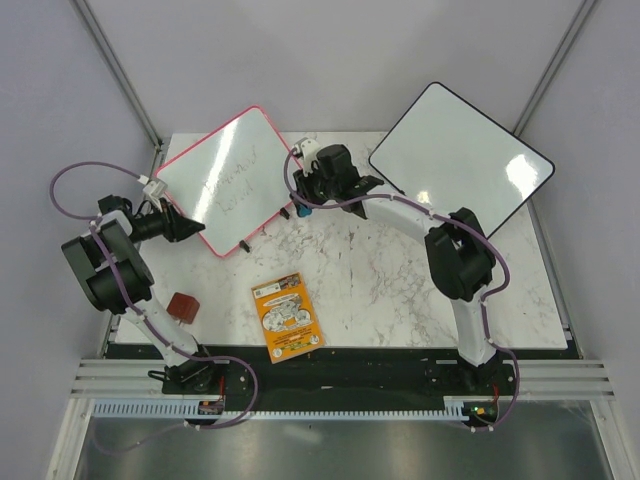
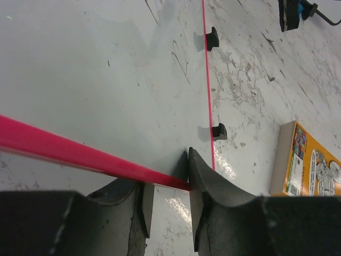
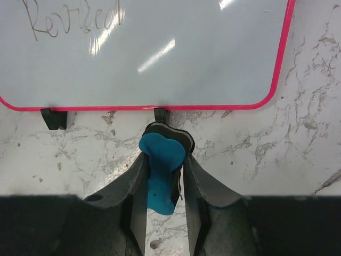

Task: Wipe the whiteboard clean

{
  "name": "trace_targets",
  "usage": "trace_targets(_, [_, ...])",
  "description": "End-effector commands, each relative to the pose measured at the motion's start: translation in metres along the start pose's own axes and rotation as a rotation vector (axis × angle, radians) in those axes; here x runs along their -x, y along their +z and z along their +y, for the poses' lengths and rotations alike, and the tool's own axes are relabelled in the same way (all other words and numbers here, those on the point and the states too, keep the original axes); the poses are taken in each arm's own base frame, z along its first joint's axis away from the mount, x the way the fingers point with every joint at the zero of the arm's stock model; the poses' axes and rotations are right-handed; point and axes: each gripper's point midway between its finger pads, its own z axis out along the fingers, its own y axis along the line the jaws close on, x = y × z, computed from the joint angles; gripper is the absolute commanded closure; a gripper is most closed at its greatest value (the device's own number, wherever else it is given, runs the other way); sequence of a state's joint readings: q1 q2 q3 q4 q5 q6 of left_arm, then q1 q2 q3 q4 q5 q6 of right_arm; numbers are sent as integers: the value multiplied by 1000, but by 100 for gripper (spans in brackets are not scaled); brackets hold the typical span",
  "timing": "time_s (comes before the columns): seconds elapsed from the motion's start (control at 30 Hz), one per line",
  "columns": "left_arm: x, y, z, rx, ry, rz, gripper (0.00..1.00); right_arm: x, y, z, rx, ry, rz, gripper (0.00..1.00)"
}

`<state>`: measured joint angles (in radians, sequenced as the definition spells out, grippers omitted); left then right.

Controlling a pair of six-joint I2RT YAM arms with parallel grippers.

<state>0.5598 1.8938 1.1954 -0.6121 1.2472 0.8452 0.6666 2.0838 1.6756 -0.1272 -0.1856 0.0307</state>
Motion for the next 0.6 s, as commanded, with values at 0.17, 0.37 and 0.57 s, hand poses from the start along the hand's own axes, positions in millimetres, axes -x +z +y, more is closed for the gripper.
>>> trace_targets(0.17, [-16, 4, 2, 14, 112, 61, 98, 23, -16, 8, 9, -26, -67, 100])
trace_targets(0.37, [-17, 1, 3, 28, 112, 67, 98, 16, -22, 7, -7, -38, -64, 100])
trace_targets(0.57, [-19, -3, 6, 49, 111, 81, 95, 5, -27, 7, -7, -35, -46, 100])
